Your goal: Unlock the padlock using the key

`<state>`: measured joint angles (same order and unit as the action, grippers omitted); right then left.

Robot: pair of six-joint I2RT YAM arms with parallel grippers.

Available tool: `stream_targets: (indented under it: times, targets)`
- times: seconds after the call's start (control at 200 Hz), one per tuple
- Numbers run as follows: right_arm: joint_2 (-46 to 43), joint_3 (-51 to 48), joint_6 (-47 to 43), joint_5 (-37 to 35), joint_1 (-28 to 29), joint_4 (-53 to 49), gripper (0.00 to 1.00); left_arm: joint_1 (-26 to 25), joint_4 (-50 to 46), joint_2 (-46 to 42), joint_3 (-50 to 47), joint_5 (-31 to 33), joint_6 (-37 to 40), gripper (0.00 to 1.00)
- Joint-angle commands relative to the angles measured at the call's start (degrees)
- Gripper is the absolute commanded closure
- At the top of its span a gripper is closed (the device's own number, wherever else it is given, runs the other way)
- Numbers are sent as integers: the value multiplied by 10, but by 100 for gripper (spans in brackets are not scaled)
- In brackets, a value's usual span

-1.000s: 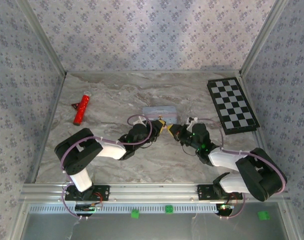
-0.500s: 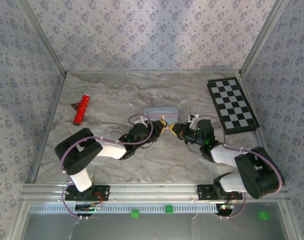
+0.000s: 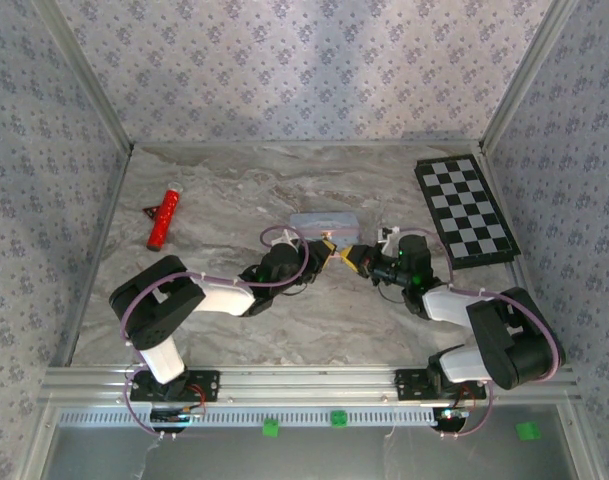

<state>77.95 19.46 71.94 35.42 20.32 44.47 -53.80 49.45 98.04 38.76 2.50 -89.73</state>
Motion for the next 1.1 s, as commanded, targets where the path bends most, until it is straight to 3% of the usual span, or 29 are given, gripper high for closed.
stream_targets:
  times: [0.0, 0.31, 0.58, 0.81, 1.094]
  targets:
    - [7, 45, -3, -38, -10, 25, 100, -53, 40, -11, 28, -179, 21, 100]
    - [18, 67, -8, -62, 60, 28, 100, -54, 51, 2, 39, -184, 20, 100]
    - [57, 41, 30, -31, -7, 111, 100, -59, 50, -5, 38, -182, 23, 100]
    - [61, 64, 18, -35, 26, 92, 100, -59, 58, 4, 40, -183, 19, 100]
    - [61, 46, 26, -49, 17, 100, 97, -59, 64, 5, 36, -174, 14, 100]
